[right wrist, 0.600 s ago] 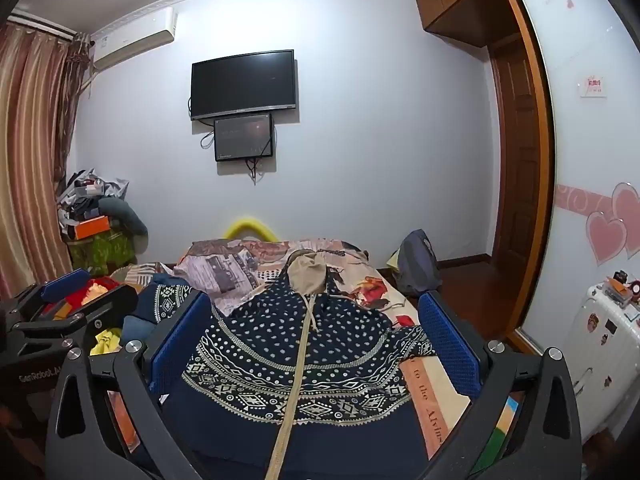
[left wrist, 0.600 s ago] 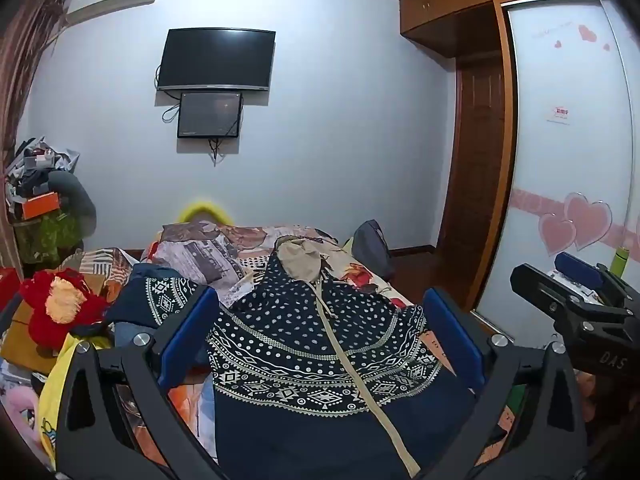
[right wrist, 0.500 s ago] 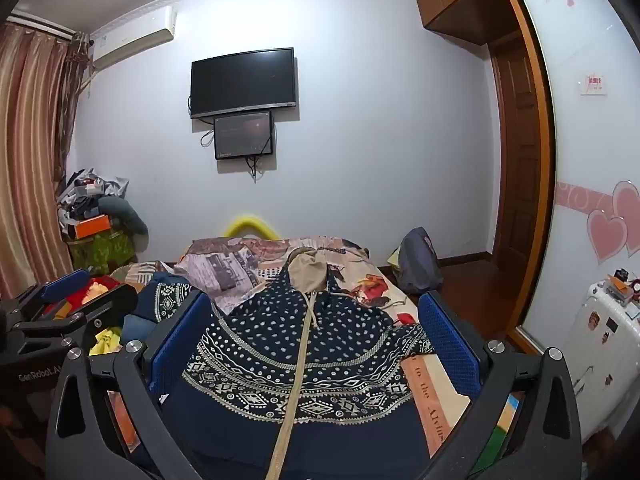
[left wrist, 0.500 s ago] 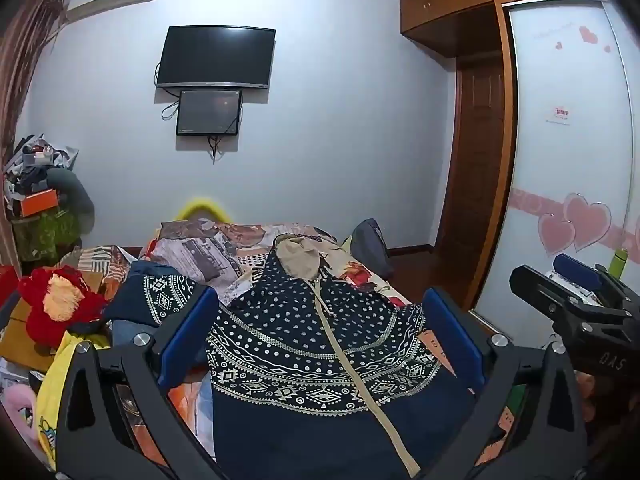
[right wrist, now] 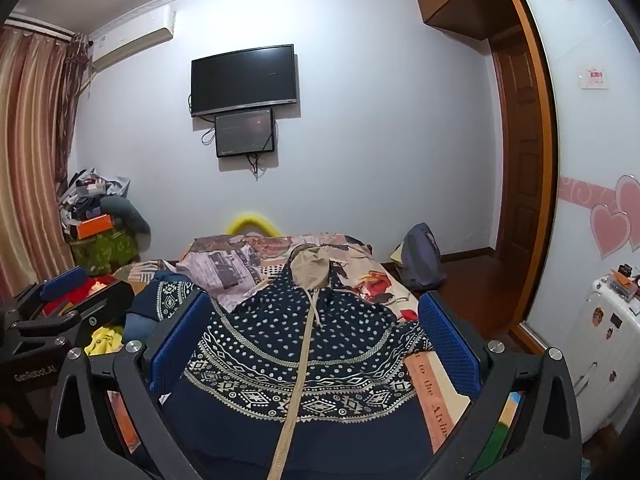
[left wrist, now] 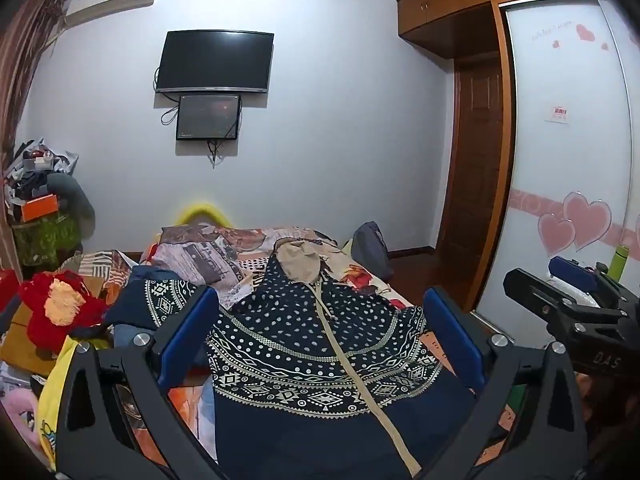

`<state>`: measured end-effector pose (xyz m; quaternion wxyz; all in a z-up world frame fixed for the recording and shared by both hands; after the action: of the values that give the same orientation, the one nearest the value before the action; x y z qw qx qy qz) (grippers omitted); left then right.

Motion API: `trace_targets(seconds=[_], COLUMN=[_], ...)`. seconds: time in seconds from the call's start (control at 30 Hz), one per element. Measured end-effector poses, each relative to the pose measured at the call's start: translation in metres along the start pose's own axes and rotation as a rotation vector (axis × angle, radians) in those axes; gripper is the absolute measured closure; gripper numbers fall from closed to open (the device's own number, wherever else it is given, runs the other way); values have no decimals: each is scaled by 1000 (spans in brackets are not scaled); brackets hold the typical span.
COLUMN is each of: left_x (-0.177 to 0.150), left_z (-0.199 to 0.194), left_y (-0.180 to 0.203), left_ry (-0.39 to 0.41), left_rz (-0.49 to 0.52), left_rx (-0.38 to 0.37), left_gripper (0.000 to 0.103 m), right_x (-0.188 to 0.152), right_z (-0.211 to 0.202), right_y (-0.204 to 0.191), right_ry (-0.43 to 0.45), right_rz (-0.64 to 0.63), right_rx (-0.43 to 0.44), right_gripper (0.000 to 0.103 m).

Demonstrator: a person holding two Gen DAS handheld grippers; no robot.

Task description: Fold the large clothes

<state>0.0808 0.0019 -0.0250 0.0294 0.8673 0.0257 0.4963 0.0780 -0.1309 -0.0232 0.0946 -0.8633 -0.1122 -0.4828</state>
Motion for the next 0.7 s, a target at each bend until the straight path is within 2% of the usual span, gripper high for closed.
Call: trace_targets(seconds=[0.7], left_x=[0], left_z=[1], left_y=[-6], left_ry=[-5], left_rz=[-24], left_rx=[2], left_gripper=[0], right_x=[2], right_z=[-1], right_y=[-7], right_ry=[-11], right_rz=[-8], right_rx=[10], right_gripper=[0])
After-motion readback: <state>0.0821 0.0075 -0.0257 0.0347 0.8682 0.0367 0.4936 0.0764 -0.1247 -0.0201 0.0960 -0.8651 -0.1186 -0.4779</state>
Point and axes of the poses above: each gripper's, at about its wrist camera, not at the fingertips, and z roughly the way its jaws point, y to its right, x to its top, the point moved 8 cm from there along z, roughly the way its jaws point, and after that the axes turned 15 degrees about -y, right-handed, at the moved point
